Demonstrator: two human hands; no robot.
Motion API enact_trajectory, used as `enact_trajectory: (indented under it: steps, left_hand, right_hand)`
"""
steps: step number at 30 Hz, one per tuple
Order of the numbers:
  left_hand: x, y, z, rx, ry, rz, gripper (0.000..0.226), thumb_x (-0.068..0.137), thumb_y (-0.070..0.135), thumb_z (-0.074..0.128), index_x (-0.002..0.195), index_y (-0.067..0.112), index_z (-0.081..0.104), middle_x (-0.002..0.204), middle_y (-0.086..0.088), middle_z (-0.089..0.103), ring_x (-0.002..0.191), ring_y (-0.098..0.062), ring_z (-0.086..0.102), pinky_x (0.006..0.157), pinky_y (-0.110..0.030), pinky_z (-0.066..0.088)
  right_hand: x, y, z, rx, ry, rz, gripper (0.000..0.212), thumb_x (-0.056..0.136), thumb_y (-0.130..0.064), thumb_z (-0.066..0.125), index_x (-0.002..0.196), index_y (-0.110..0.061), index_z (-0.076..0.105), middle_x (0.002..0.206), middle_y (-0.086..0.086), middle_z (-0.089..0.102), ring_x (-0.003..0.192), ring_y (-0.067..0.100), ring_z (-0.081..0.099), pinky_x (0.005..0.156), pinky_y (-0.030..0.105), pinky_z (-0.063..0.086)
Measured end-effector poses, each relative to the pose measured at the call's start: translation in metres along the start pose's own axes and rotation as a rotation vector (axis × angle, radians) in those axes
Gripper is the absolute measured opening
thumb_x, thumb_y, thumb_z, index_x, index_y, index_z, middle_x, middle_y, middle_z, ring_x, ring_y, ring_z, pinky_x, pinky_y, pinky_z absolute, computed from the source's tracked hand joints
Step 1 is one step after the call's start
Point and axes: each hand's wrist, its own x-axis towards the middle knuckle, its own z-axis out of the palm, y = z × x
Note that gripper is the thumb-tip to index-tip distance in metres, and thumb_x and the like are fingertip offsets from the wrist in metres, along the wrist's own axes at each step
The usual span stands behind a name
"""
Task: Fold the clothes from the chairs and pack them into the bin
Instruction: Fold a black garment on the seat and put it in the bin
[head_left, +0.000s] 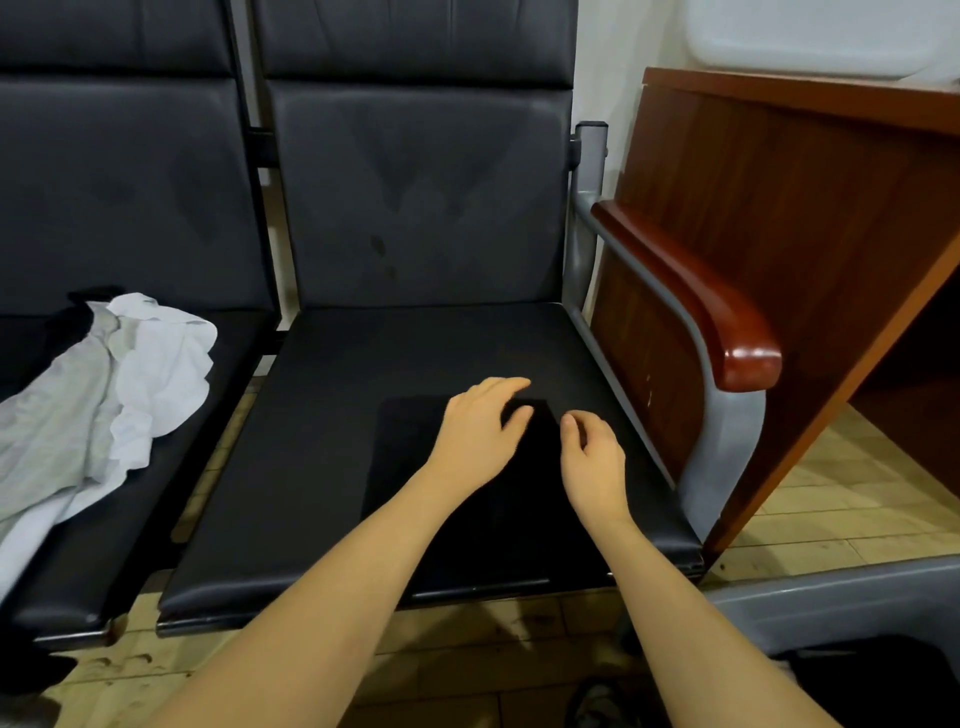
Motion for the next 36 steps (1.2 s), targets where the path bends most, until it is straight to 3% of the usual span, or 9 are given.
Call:
enact_trajectory:
  steps: [7, 14, 17, 20, 22, 25, 31, 33, 36]
  left_hand:
    - [-0.046, -0.062, -0.02, 0.166, 0.039, -0.027, 0.029, 0.092, 0.011, 0.057, 0.121, 0.014, 0.063, 0.125, -0.001, 0.061, 0.123, -0.019, 0.051, 0.105, -0.038, 0.038]
    - [-0.05, -0.074, -0.021, 0.441, -0.287, -0.07, 0.051, 0.103, 0.039, 0.023, 0.151, 0.031, 0.008, 0.158, 0.009, 0.0, 0.145, -0.013, -0.007, 0.116, -0.031, -0.005]
    - [-0.044, -0.08, -0.022, 0.494, -0.327, -0.123, 0.055, 0.101, 0.045, 0.02, 0.151, 0.029, 0.002, 0.158, 0.004, -0.01, 0.144, -0.02, -0.015, 0.115, -0.036, -0.009]
    - [-0.038, -0.081, -0.022, 0.515, -0.093, -0.049, 0.054, 0.096, 0.041, 0.034, 0.144, 0.017, 0.037, 0.152, -0.013, 0.027, 0.141, -0.033, 0.023, 0.113, -0.043, 0.02]
    - [-0.032, -0.083, -0.018, 0.476, 0.088, 0.022, 0.039, 0.086, 0.031, 0.058, 0.121, 0.012, 0.059, 0.125, -0.013, 0.054, 0.115, -0.034, 0.052, 0.093, -0.045, 0.043]
    - [-0.029, -0.081, -0.014, 0.404, 0.146, 0.018, 0.029, 0.073, 0.022, 0.077, 0.098, 0.012, 0.065, 0.097, -0.006, 0.057, 0.087, -0.026, 0.056, 0.072, -0.034, 0.043]
    - [-0.032, -0.091, -0.011, 0.448, 0.007, 0.051, 0.039, 0.087, 0.039, 0.046, 0.102, 0.014, 0.071, 0.101, 0.001, 0.068, 0.094, -0.022, 0.065, 0.075, -0.033, 0.051]
    - [-0.033, -0.089, -0.011, 0.535, -0.079, 0.018, 0.05, 0.091, 0.043, 0.034, 0.12, 0.016, 0.064, 0.125, -0.001, 0.062, 0.118, -0.024, 0.057, 0.094, -0.037, 0.046]
    - [-0.032, -0.089, -0.01, 0.564, -0.264, -0.09, 0.054, 0.101, 0.046, 0.02, 0.15, 0.027, 0.013, 0.158, 0.003, 0.006, 0.146, -0.022, 0.002, 0.117, -0.038, 0.005]
  right_hand:
    - [0.003, -0.02, 0.012, -0.237, -0.108, -0.341, 0.032, 0.099, -0.027, 0.047, 0.127, -0.019, 0.057, 0.127, -0.005, 0.055, 0.12, 0.012, 0.048, 0.105, 0.034, 0.036]
    - [0.017, -0.023, 0.038, -0.633, -0.473, -0.242, 0.047, 0.103, -0.039, 0.02, 0.146, -0.026, 0.034, 0.155, -0.008, 0.027, 0.143, 0.007, 0.018, 0.118, 0.034, 0.009]
    - [0.024, -0.018, 0.039, -0.677, -0.355, -0.16, 0.048, 0.103, -0.04, 0.021, 0.145, -0.023, 0.036, 0.154, -0.005, 0.03, 0.143, 0.01, 0.02, 0.115, 0.038, 0.007]
    - [0.028, -0.02, 0.04, -0.676, -0.104, -0.18, 0.042, 0.101, -0.036, 0.038, 0.138, -0.018, 0.044, 0.14, 0.002, 0.045, 0.13, 0.021, 0.037, 0.106, 0.037, 0.023]
    - [0.032, -0.02, 0.041, -0.694, -0.018, -0.122, 0.042, 0.097, -0.035, 0.048, 0.135, -0.016, 0.047, 0.133, 0.005, 0.047, 0.123, 0.024, 0.04, 0.101, 0.037, 0.027]
    - [0.037, -0.019, 0.044, -0.677, 0.021, -0.049, 0.027, 0.094, -0.03, 0.055, 0.117, -0.017, 0.057, 0.12, 0.005, 0.051, 0.113, 0.024, 0.043, 0.093, 0.036, 0.028]
    - [0.045, -0.014, 0.047, -0.708, 0.209, -0.126, 0.012, 0.095, -0.022, 0.052, 0.099, -0.015, 0.061, 0.1, 0.004, 0.057, 0.097, 0.023, 0.047, 0.083, 0.035, 0.027]
    - [0.046, -0.014, 0.045, -0.69, 0.283, -0.116, 0.011, 0.095, -0.02, 0.052, 0.098, -0.013, 0.06, 0.099, 0.006, 0.057, 0.096, 0.025, 0.048, 0.082, 0.037, 0.029]
    - [0.043, -0.012, 0.045, -0.65, 0.241, -0.182, 0.013, 0.094, -0.017, 0.054, 0.103, -0.012, 0.062, 0.109, 0.008, 0.056, 0.101, 0.026, 0.049, 0.084, 0.036, 0.034]
